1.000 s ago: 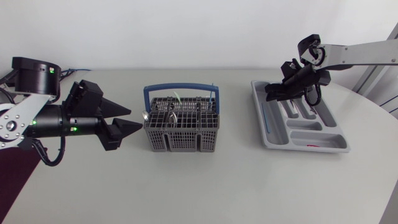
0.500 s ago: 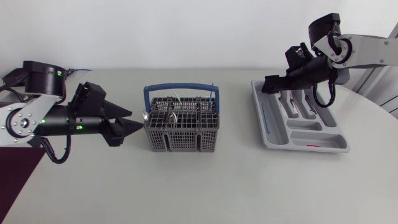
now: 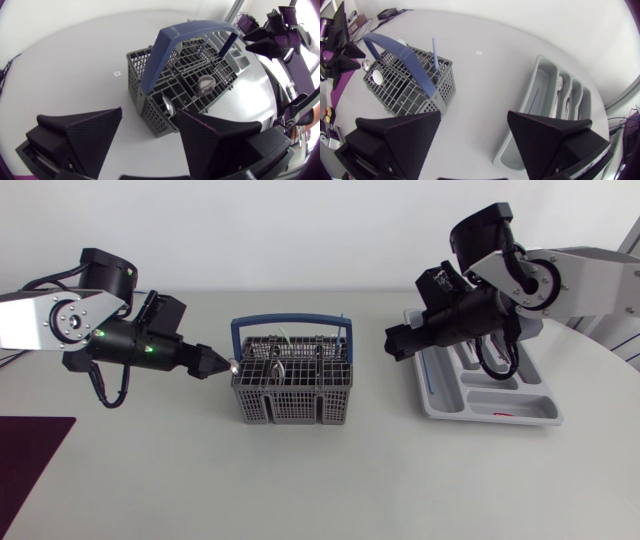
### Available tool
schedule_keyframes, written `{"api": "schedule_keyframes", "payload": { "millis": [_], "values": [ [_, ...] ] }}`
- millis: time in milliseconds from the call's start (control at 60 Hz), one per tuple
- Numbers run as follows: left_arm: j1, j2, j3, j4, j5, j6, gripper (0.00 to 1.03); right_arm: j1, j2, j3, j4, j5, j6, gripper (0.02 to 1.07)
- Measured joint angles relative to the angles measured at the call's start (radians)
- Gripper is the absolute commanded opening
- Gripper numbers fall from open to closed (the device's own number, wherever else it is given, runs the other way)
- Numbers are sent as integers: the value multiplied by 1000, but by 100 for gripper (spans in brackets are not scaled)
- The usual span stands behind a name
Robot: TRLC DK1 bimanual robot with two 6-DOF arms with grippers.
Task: Unload the cutlery basket into the drawer organizer.
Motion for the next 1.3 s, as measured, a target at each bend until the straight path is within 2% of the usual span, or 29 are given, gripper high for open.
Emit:
{"api": "schedule_keyframes", "payload": {
  "millis": [133,233,367,583,667,800,1000,1033,1100,1167,1300],
  "values": [
    [-26,4,35,-85,-14,-35,87,8,0,-8,0,10,4,98],
    [-35,17,80,-165,-18,-64,87,16,0,-8,0,14,11,98],
    [-51,30,130,-222,-31,-108,87,26,0,-8,0,14,19,98],
    [-97,61,159,-248,-79,-184,64,37,0,-8,0,18,25,98],
    [-98,76,171,-253,-88,-203,63,38,0,-8,0,18,26,98],
    [-98,82,183,-257,-106,-227,56,38,0,-11,0,18,26,98],
    [-100,101,209,-257,-108,-253,54,58,-1,-37,0,18,38,98],
    [-102,105,211,-257,-108,-255,49,61,-1,-40,0,18,42,98],
    [-106,114,213,-257,-109,-261,47,71,-1,-41,0,21,44,98],
    [-111,119,213,-257,-111,-267,38,73,-1,-41,0,26,44,98],
    [-113,120,213,-257,-111,-280,34,77,-2,-41,0,33,44,98]
  ]
}}
